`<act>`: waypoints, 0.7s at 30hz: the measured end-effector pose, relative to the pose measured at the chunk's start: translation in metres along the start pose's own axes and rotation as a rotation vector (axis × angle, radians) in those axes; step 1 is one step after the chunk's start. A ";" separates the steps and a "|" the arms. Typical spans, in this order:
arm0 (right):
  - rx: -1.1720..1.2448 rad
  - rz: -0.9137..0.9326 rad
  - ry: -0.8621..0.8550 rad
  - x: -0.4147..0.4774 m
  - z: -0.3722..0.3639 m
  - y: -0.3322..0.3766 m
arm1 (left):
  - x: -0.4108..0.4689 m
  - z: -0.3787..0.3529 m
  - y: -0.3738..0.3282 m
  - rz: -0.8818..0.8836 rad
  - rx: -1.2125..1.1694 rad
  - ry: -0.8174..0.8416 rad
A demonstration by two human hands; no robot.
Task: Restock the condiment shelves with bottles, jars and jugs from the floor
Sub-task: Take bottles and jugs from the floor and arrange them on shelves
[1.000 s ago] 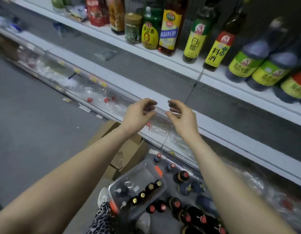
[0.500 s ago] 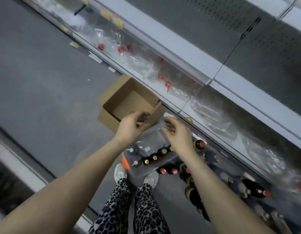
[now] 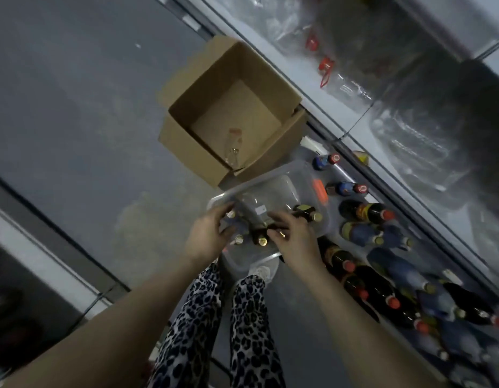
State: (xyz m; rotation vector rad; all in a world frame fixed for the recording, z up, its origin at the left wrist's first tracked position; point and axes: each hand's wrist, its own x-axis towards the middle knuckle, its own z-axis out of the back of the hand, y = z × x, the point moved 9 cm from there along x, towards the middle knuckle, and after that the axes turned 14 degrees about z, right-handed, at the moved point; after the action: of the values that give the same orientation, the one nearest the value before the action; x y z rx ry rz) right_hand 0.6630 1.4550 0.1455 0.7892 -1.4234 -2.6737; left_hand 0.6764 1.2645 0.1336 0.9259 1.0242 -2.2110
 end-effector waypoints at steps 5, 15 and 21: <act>-0.024 -0.038 0.071 0.023 -0.043 -0.054 | 0.049 -0.040 0.048 0.050 0.011 0.024; -0.120 -0.038 0.158 0.090 -0.126 -0.140 | 0.140 -0.112 0.123 0.122 0.113 0.026; -0.199 -0.030 0.227 0.130 -0.173 -0.173 | 0.174 -0.130 0.142 0.120 0.096 0.017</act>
State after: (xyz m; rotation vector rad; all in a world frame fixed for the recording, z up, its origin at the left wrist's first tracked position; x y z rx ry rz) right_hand 0.6633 1.3913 -0.1238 1.0594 -1.0844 -2.5923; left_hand 0.7130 1.2567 -0.1229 1.0222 0.8531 -2.1708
